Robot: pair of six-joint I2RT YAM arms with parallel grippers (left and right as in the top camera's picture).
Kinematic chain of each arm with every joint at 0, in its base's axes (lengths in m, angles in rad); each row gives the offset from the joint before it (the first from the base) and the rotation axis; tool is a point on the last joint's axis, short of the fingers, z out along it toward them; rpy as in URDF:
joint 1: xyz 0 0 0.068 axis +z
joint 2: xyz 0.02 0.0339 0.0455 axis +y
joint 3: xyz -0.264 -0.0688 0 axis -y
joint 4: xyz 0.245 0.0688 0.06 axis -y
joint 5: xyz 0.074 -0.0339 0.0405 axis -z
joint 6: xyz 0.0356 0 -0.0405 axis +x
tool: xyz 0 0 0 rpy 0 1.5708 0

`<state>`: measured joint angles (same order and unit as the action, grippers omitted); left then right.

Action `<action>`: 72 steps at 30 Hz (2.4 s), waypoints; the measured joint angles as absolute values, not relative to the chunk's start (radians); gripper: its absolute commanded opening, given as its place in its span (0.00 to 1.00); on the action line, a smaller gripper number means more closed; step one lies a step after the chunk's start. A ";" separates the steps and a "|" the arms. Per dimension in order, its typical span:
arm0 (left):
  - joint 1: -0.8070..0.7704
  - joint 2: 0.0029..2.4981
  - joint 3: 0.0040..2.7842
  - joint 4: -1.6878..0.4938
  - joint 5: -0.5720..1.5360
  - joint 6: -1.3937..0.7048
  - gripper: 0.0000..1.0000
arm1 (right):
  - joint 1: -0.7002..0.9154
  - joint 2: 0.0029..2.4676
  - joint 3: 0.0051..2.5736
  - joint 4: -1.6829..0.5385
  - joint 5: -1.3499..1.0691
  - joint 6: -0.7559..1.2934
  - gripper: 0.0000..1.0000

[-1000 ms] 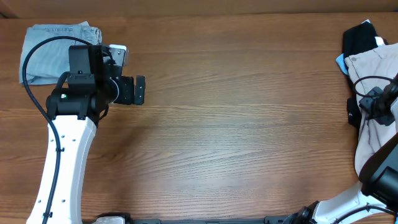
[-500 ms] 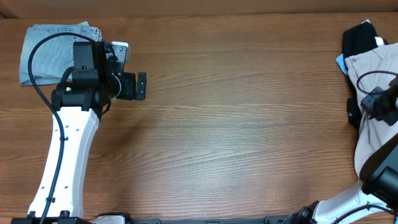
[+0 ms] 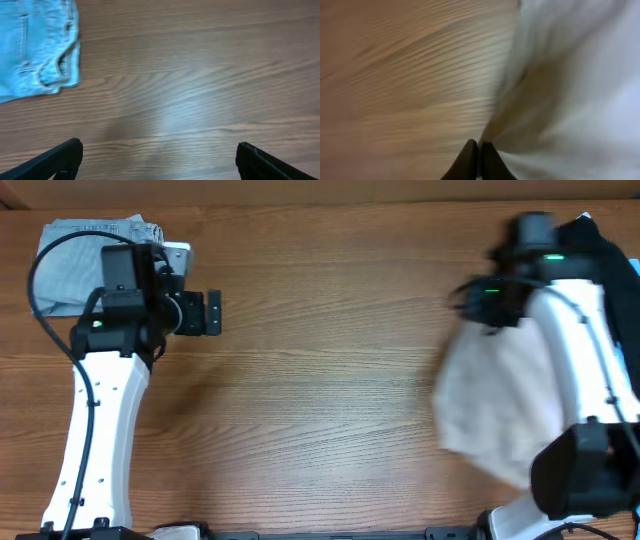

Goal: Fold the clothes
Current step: 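Pull the beige shorts with the right gripper onto the table center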

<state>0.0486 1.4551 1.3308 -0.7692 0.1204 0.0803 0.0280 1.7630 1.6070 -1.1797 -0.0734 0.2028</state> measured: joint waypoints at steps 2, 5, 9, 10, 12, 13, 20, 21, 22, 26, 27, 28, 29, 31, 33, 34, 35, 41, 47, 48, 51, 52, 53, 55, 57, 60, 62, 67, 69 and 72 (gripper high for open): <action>0.075 1.455 1.331 -0.770 0.115 0.080 1.00 | 0.146 1.768 1.607 -1.156 -0.097 0.211 0.63; 0.105 1.455 1.331 -0.770 0.107 0.080 1.00 | 0.275 1.768 1.607 -1.130 -0.099 0.233 0.76; 0.120 1.455 1.332 -0.770 0.100 0.080 1.00 | 0.300 1.768 1.607 -1.127 -0.072 0.271 0.80; 0.120 1.455 1.332 -0.771 0.100 0.080 1.00 | 0.280 1.768 1.607 -1.127 -0.067 0.277 0.80; 0.120 1.455 1.332 -0.770 0.100 0.080 1.00 | 0.223 1.768 1.607 -1.131 -0.059 0.286 0.80; 0.120 1.455 1.332 -0.771 0.101 0.080 1.00 | 0.181 1.768 1.607 -1.134 -0.054 0.288 0.80; 0.120 1.455 1.332 -0.781 0.117 0.080 1.00 | -0.139 1.785 1.607 -1.096 -0.056 0.271 0.80; 0.120 1.455 1.332 -0.781 0.122 0.080 1.00 | -0.174 1.794 1.607 -1.085 -0.067 0.257 0.80; 0.120 1.455 1.332 -0.781 0.128 0.080 1.00 | -0.208 1.808 1.607 -1.073 -0.079 0.239 0.80; 0.120 1.455 1.332 -0.781 0.139 0.080 1.00 | -0.277 1.869 1.607 -1.026 -0.122 0.168 0.80; 0.120 1.456 1.332 -0.781 0.141 0.080 1.00 | -0.284 1.885 1.607 -1.014 -0.131 0.152 0.79; 0.120 1.457 1.332 -0.781 0.142 0.080 1.00 | -0.289 1.904 1.607 -1.005 -0.136 0.137 0.77; 0.120 1.459 1.332 -0.781 0.143 0.080 1.00 | -0.294 1.923 1.607 -0.997 -0.143 0.125 0.74; 0.120 1.468 1.332 -0.780 0.144 0.080 1.00 | -0.299 1.962 1.607 -0.979 -0.152 0.108 0.68; 0.120 1.485 1.333 -0.781 0.146 0.080 1.00 | -0.300 2.006 1.607 -0.957 -0.154 0.094 0.59; 0.120 1.494 1.333 -0.781 0.146 0.080 1.00 | -0.300 2.017 1.607 -0.952 -0.155 0.093 0.57; 0.120 1.504 1.333 -0.782 0.146 0.080 1.00 | -0.300 2.033 1.607 -0.944 -0.154 0.091 0.54; 0.120 1.542 1.333 -0.777 0.146 0.080 1.00 | -0.300 2.078 1.607 -0.902 -0.137 0.078 0.30; 0.120 1.542 1.335 -0.750 0.146 0.080 1.00 | -0.300 2.080 1.607 -0.891 -0.111 0.076 0.04; 0.120 1.542 1.335 -0.747 0.147 0.080 1.00 | -0.300 2.080 1.607 -0.891 -0.108 0.073 0.04; 0.120 1.542 1.335 -0.747 0.146 0.080 1.00 | -0.300 2.080 1.607 -0.892 -0.104 0.077 0.04; 0.120 1.542 1.335 -0.747 0.146 0.080 1.00 | -0.300 2.080 1.607 -0.892 -0.103 0.078 0.05; 0.120 1.542 1.335 -0.747 0.147 0.080 1.00 | -0.300 2.080 1.607 -0.893 -0.104 0.078 0.07; 0.120 1.542 1.335 -0.747 0.147 0.080 1.00 | -0.300 2.080 1.607 -0.892 -0.103 0.078 0.07; 0.120 1.542 1.335 -0.747 0.147 0.080 1.00 | -0.300 2.080 1.607 -0.890 -0.099 0.078 0.04; 0.120 1.542 1.335 -0.747 0.146 0.080 1.00 | -0.300 2.081 1.607 -0.890 -0.089 0.080 0.04; 0.120 1.542 1.335 -0.747 0.147 0.080 1.00 | -0.300 2.082 1.606 -0.899 -0.089 0.086 0.04; 0.120 1.542 1.335 -0.739 0.147 0.080 1.00 | -0.285 2.075 1.619 -0.985 -0.107 0.108 0.04; 0.120 1.542 1.335 -0.734 0.147 0.080 1.00 | -0.257 2.054 1.644 -1.029 -0.107 0.133 0.04; 0.120 1.542 1.335 -0.732 0.147 0.080 1.00 | -0.177 1.989 1.697 -1.061 -0.105 0.175 0.04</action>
